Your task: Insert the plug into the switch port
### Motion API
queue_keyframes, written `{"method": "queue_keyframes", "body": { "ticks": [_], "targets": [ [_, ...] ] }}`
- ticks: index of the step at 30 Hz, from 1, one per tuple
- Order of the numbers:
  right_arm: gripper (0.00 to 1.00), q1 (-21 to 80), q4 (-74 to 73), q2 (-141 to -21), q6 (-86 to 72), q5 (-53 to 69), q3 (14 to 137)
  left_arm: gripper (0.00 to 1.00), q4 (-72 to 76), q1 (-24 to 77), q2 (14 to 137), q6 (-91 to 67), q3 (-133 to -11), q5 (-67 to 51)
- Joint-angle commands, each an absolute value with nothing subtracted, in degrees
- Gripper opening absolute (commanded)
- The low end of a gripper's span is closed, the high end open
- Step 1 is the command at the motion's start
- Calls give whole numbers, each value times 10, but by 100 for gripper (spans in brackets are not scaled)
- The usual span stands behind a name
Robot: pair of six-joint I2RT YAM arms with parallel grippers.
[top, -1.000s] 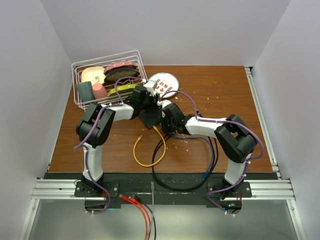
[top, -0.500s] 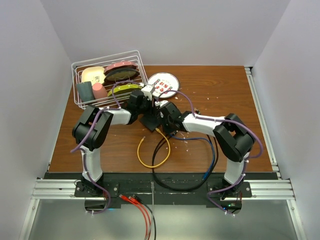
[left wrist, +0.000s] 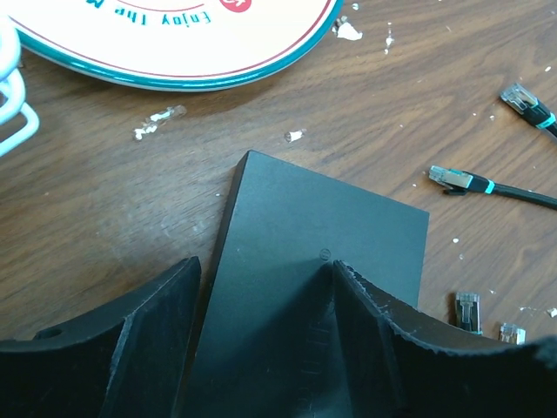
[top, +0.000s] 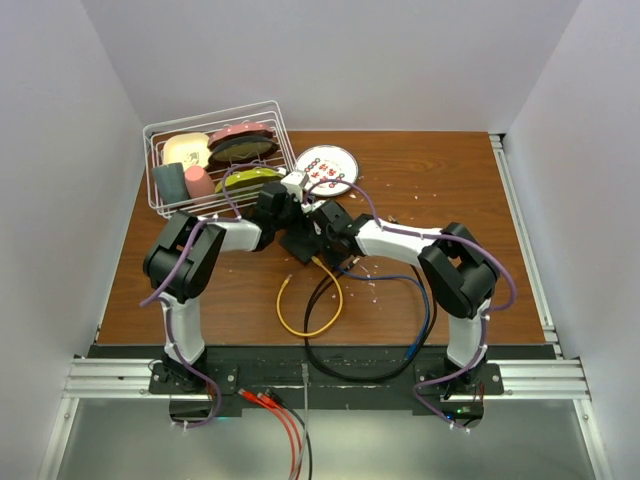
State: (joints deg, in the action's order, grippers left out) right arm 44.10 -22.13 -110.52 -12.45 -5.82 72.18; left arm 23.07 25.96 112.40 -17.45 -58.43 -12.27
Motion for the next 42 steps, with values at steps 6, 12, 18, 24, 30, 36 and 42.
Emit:
{"method": "queue_keyframes", "body": {
  "ticks": [6, 12, 18, 24, 30, 36, 42],
  "targets": [
    [0, 443, -349, -1165, -91, -32, 738, 67, 211, 241, 1102, -188, -557, -92],
    [0, 443, -335, -1172, -91, -22, 750, 66, 245, 228, 1106, -198, -524, -126],
    [0, 443, -310, -1170, -93, -19, 752, 64, 258, 225, 1114, -196, -522, -149],
    [0, 444, -274, -1156, -96, -22, 749, 63, 265, 221, 1124, -199, -520, -164],
    [0, 448, -266, -1172, -94, -14, 763, 63, 270, 221, 1126, -200, -521, -173],
    [0, 454, -297, -1200, -98, -36, 788, 62, 271, 221, 1121, -202, -521, -186],
    [0, 454, -330, -1216, -107, -47, 814, 62, 279, 221, 1115, -203, -520, -210]
  ]
}}
